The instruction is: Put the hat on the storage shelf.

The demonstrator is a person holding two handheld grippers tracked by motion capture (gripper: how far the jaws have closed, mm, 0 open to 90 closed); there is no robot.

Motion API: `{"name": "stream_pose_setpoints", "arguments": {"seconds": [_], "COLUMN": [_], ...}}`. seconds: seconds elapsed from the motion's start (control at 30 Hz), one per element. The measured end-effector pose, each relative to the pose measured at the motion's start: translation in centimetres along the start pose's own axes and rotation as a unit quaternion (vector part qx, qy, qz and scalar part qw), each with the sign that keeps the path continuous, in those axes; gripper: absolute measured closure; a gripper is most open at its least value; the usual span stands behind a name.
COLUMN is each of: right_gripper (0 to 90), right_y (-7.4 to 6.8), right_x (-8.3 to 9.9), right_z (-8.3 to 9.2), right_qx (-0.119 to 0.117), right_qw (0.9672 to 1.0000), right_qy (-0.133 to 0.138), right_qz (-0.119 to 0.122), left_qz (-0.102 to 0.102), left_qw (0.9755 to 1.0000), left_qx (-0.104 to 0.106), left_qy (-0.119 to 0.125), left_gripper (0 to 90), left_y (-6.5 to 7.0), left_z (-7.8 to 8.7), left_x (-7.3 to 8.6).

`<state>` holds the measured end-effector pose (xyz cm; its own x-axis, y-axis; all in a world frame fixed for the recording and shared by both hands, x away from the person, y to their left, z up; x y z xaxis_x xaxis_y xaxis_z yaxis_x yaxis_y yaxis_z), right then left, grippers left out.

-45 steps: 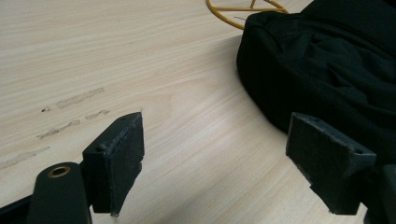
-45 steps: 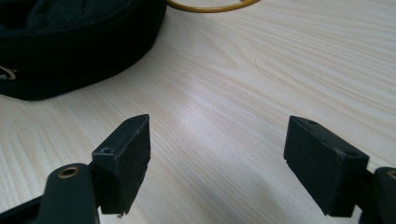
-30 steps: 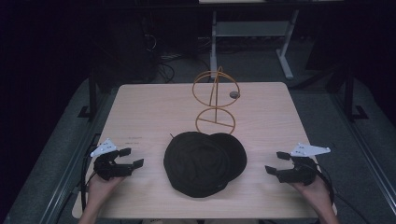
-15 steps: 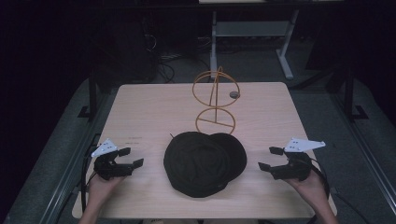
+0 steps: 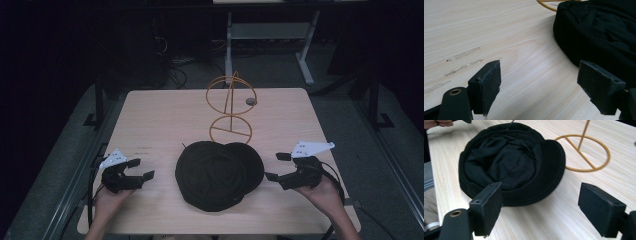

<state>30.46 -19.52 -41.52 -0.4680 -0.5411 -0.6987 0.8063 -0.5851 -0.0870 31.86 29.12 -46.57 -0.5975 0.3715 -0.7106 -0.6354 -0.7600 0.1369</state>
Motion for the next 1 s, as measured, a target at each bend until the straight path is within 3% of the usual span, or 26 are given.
{"name": "stream_pose_setpoints", "arguments": {"seconds": [0.43, 1.0], "right_gripper": [18.9, 18.7], "right_y": [-1.8, -6.3], "right_x": [-2.7, -4.9], "right_z": [-1.7, -5.5], "right_qx": [-0.027, -0.072], "right_qw": [0.9991, 0.9935], "right_qy": [-0.012, -0.043], "right_qz": [0.032, 0.077], "left_qz": [-0.003, -0.003], "left_qw": [1.0, 1.0], "left_qx": [-0.005, -0.006], "left_qy": [-0.001, -0.001], "left_gripper": [18.7, 18.7], "left_y": [-0.1, -0.2], "left_z": [0.0, 0.0], "left_x": [0.0, 0.0]}}
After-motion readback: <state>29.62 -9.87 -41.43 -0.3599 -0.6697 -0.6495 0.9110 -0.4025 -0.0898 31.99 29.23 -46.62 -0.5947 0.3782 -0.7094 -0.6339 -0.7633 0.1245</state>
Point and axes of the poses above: each handheld gripper's, and its own axes: z roughly backward along the jaws, x roughly out of its underside, y roughly to its right, the point moved 4 cm from there along -z, roughly forward along the jaws, and after that the axes turned 10 degrees about -y, right-handed, at the moved point
